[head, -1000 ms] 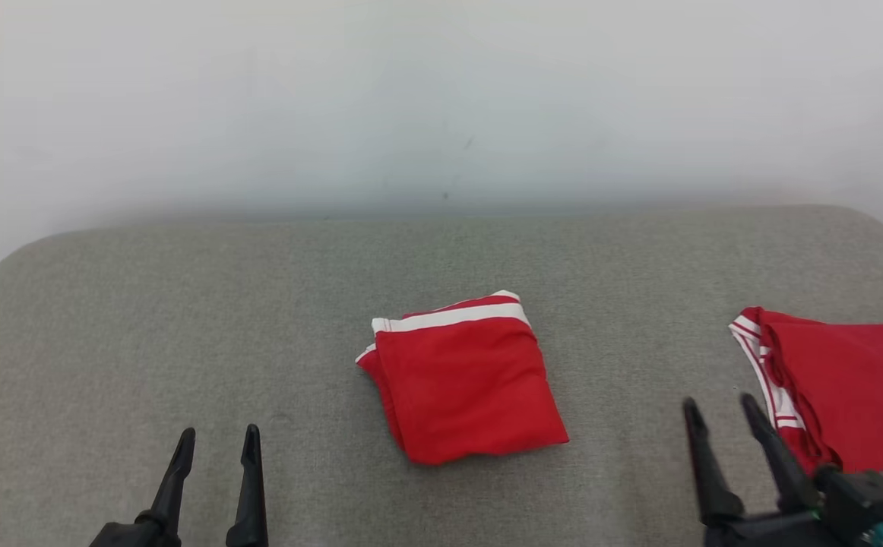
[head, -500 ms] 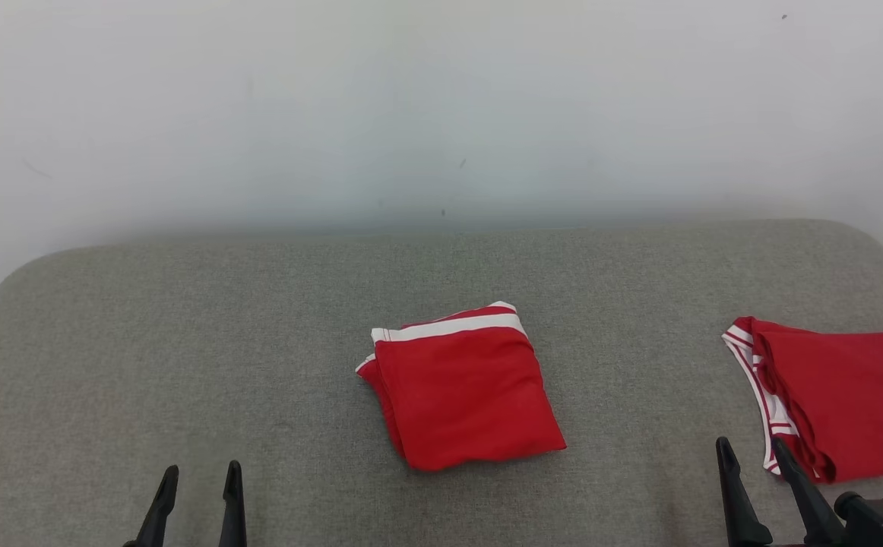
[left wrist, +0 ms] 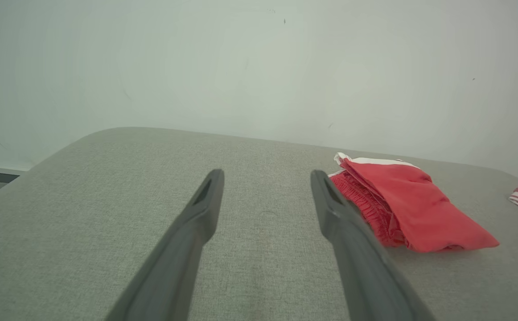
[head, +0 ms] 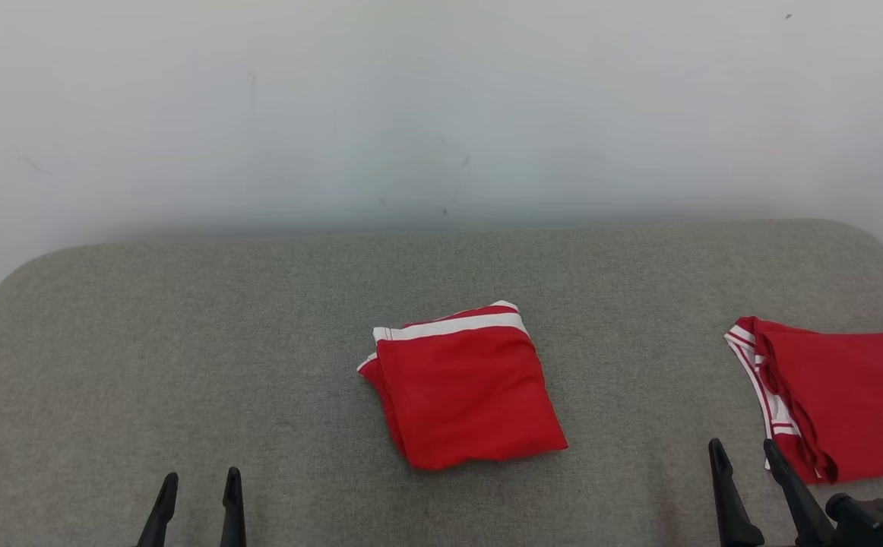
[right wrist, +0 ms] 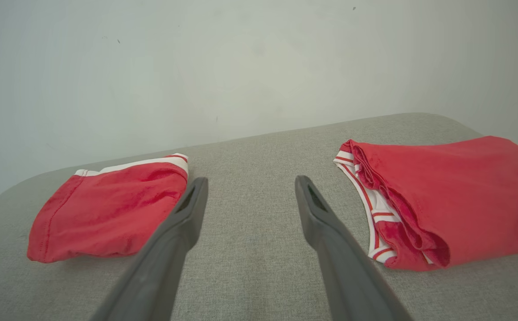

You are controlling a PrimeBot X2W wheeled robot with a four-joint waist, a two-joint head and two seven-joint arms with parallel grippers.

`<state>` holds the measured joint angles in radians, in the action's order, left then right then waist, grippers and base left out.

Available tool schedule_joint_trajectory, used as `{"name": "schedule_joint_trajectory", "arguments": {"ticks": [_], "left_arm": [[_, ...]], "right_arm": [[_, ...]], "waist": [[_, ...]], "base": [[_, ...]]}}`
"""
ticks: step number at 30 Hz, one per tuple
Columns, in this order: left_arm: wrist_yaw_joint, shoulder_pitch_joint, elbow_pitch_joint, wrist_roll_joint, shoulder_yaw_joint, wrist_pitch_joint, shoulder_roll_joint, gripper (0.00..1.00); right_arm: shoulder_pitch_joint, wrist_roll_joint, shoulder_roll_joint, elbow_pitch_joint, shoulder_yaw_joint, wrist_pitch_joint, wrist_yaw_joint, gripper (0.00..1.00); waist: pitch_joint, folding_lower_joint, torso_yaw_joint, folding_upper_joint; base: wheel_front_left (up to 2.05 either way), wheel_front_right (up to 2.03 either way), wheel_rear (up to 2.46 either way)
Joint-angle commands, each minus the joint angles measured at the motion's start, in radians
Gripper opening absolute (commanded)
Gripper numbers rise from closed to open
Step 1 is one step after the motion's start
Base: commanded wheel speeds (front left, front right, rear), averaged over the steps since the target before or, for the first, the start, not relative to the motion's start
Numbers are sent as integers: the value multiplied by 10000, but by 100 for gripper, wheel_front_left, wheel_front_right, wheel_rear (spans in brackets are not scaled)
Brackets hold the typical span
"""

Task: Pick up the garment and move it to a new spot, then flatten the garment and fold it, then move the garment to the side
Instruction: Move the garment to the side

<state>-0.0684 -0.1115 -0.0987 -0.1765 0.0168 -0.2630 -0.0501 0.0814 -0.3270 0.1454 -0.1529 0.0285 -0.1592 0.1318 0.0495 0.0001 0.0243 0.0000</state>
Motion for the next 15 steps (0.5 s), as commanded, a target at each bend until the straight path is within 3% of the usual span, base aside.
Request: {"name": "schedule_joint_trajectory", "arguments": {"ticks": [1,15], "left_arm": [[67,-47,-1,-17,-8,-16,-9,100],[69,0,79,123,-60,-16,-10,100]], "right_arm": [[-56,-49,-12,-25,3,-65,-23,100],[-253,67,-90,-115,-185,103,-23,100]], "waist": [[-9,-1,3,0],[-172,-1,185,0]], "base": [[0,0,0],[0,0,0]]}}
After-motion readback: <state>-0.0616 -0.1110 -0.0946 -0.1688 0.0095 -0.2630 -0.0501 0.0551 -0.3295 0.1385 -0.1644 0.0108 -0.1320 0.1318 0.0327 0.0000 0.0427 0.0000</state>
